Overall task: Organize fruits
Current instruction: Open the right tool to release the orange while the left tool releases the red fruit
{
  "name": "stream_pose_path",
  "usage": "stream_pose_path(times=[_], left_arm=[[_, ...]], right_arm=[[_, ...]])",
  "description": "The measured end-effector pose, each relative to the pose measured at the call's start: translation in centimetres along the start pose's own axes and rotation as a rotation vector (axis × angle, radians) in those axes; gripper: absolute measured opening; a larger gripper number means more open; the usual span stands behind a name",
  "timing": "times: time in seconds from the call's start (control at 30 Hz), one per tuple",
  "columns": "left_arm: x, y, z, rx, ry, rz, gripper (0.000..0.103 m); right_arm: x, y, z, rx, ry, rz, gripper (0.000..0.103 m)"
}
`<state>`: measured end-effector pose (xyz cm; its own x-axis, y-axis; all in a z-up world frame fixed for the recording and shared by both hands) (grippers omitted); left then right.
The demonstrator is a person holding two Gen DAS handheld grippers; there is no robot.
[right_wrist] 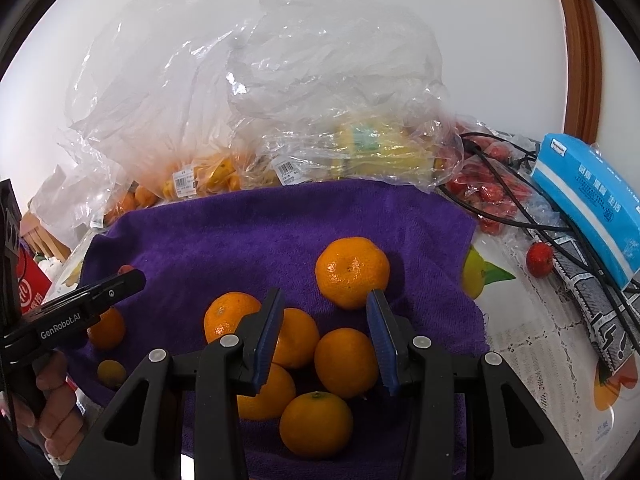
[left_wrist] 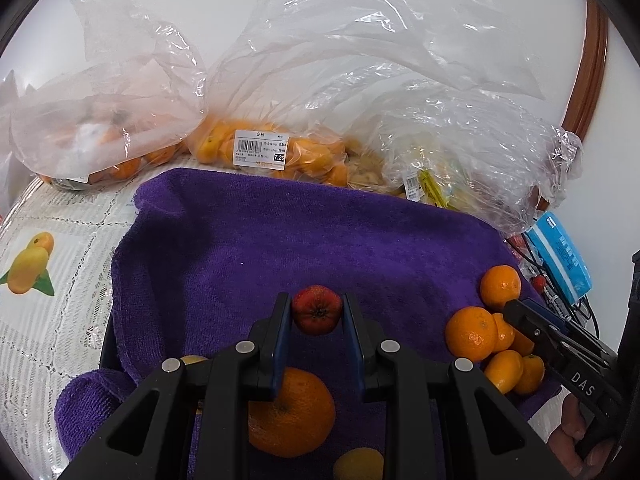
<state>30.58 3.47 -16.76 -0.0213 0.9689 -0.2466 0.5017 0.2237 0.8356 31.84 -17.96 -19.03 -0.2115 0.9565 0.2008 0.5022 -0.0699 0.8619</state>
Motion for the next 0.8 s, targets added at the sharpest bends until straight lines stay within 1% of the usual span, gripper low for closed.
stream_pose_path(times=[0.27, 0.5, 0.8], left_arm=[[-0.06, -0.01, 0.01, 0.001, -0.001, 0.003, 0.025], [-0.05, -0.02, 0.03, 0.001, 0.000, 0.003, 0.026], [-0.13, -0.06, 0.03, 0.001, -0.001, 0.009, 0.030]], right_arm=[[-0.10, -0.06, 0.09, 0.006, 0.007, 0.014, 0.044], [-0.17, -0.14, 0.16, 0.009, 0.006, 0.024, 0.046], [-0.27, -0.11, 0.19, 0.012, 0.014, 0.034, 0.047]])
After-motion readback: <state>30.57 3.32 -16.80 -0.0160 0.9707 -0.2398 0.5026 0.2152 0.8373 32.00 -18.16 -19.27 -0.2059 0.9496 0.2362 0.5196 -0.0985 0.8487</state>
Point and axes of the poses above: each gripper's, at about its wrist camera, not at the fingertips, and z roughly the way its jaws point, x to its left, y to its top, the point moved 2 cm from there along z, roughly the way its jaws point, and after that the axes turned 12 degrees about -x, right-handed, at the moved point
